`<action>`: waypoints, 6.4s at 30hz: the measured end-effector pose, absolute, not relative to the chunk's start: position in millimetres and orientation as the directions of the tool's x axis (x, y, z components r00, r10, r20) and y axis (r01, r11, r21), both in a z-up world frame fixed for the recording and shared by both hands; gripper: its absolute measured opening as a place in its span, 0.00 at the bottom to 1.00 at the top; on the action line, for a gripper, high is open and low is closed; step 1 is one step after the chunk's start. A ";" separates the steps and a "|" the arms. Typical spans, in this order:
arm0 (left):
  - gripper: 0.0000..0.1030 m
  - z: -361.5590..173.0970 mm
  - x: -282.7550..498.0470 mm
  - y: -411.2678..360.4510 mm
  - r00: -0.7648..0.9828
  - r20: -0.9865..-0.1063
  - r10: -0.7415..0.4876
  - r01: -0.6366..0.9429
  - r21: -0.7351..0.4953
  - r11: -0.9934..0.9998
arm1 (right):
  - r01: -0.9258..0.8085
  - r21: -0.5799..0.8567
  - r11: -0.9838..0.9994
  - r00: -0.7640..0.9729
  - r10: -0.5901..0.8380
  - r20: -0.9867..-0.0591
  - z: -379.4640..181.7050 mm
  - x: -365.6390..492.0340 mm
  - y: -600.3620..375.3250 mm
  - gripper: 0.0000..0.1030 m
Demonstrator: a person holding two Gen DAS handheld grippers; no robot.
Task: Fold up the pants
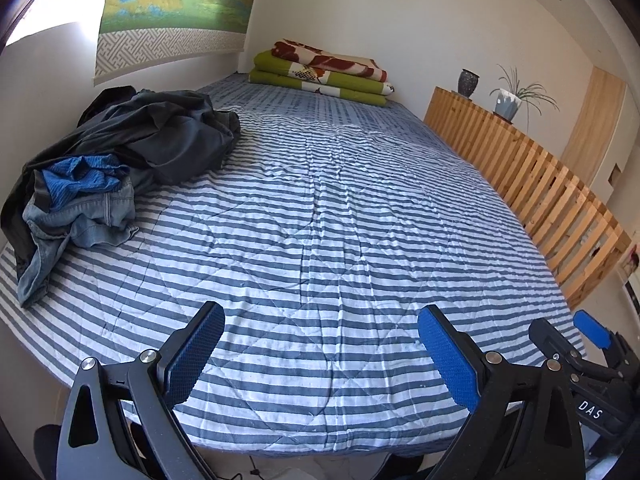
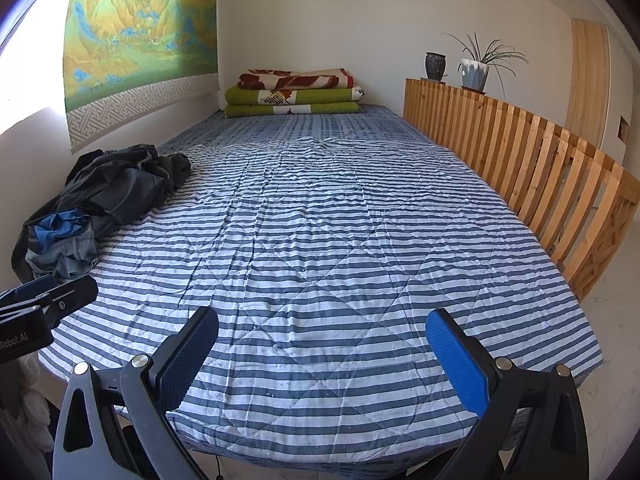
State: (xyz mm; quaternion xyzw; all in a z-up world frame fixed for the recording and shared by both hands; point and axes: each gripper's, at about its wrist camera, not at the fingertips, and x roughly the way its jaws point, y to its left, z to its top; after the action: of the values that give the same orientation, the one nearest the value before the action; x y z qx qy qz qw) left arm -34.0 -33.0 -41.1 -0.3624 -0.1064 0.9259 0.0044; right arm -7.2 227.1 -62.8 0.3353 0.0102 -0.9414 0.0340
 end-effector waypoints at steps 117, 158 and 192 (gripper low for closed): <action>0.52 -75.1 -184.1 -346.2 -0.660 -0.706 -0.256 0.481 -0.135 -0.866 | 0.573 -0.016 -0.819 -0.520 -0.349 -0.780 -83.8 -355.9 -172.1 0.01; 0.52 -143.9 -213.2 -137.8 -0.537 -0.843 0.036 0.078 -0.092 -0.993 | 0.324 -0.025 -0.946 -0.589 -0.181 -0.788 -83.0 -179.9 160.4 0.61; 0.26 -91.1 -180.2 -154.5 -0.639 -0.768 0.033 0.022 -0.062 -0.998 | 0.250 -0.068 -0.966 -0.730 -0.142 -0.668 -0.4 -222.5 163.3 0.04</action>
State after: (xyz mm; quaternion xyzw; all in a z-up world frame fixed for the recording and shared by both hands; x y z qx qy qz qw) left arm -180.2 -154.5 -91.1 -0.4246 -0.0329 0.9048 0.0030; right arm -222.5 163.3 -0.4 0.3516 0.0766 -0.9270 0.1056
